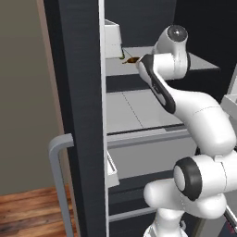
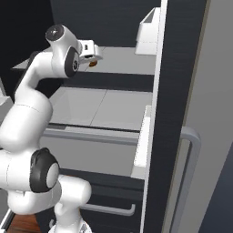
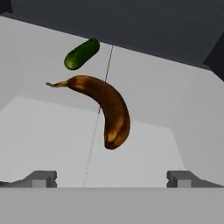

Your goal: Pick up the tangerine and banana from the fridge and place one fruit on each plate on the dining counter.

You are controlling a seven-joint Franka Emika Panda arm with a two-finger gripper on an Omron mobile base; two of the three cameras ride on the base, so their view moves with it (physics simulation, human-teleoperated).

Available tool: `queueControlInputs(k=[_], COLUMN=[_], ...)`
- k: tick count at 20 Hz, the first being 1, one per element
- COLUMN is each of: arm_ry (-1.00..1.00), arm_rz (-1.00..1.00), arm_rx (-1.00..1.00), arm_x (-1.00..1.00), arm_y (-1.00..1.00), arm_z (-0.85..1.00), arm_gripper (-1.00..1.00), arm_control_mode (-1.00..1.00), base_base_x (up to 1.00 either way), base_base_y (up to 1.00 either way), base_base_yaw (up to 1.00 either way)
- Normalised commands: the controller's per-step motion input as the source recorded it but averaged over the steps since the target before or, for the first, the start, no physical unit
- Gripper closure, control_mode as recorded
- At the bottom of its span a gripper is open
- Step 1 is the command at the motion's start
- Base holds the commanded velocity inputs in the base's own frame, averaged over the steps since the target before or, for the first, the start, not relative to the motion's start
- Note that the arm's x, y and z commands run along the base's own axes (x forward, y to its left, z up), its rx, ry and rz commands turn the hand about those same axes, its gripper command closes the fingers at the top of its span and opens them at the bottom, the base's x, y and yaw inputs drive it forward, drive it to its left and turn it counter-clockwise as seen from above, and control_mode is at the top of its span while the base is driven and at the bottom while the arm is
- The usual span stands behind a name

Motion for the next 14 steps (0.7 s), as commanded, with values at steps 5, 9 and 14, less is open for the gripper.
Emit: queueControlInputs(k=[5,9,14], arm_ry=[0.0,0.0,0.0], arm_rz=[0.0,0.0,0.0], arm_rx=[0.01,0.03,0.02], arm_x=[0.46,0.48,0.42], arm_y=[0.0,0.0,0.0], arm_z=[-0.16,-0.05,-0.05], arm_gripper=[-1.0,-1.0,-1.0], arm_control_mode=[-1.0,-1.0,-1.0], base_base_x=[0.0,0.0,0.0], base_base_y=[0.0,0.0,0.0], base_base_yaw=[0.0,0.0,0.0])
